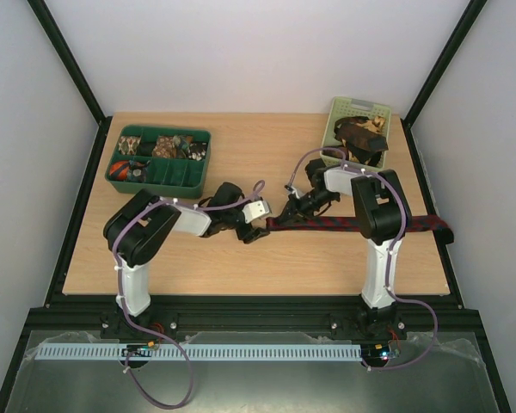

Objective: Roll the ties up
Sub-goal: Roll the tie at the center of the board.

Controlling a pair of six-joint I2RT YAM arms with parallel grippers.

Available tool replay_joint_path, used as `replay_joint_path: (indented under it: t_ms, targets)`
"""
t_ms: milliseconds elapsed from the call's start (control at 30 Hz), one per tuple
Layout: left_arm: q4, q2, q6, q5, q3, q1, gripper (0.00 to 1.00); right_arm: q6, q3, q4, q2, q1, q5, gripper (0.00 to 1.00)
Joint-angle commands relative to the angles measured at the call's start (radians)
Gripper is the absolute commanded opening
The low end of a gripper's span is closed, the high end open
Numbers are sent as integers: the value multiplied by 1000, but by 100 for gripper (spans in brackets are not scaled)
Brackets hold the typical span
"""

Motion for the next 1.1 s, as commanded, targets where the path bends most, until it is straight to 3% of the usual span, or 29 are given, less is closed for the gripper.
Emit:
replay_joint_path:
  t_ms: [0,133,233,333,467,567,767,867,1067]
  targets:
    - [16,30,11,20,-43,-4,81,-4,-51,-26,45,-15,41,1]
    - [48,106,29,14,-1,-47,85,-2,-54,-25,39,-21,23,1]
    - [58,158,27,-8,40,-67,82,-5,-51,-26,30,-20,-1,1]
    - [2,200,35,-25,80,-66,71,-4,-50,-23,20,-22,-31,1]
    - [-75,170,109,6,37,-55,45,-3,-47,-24,-8,-22,-80,1]
    - [-136,134,176,25,-3,-45,39,0,-47,-28,-29,-23,-117,2]
    - [-233,130,207,37,47,-24,40,-1,-71,-39,-5,-23,-58,2]
    - [-209,106,162,92,42,7,61,5,-98,-22,35,-22,-9,1]
    - [-4,34,58,118,-63,33,68,12,-101,-12,87,-22,28,1]
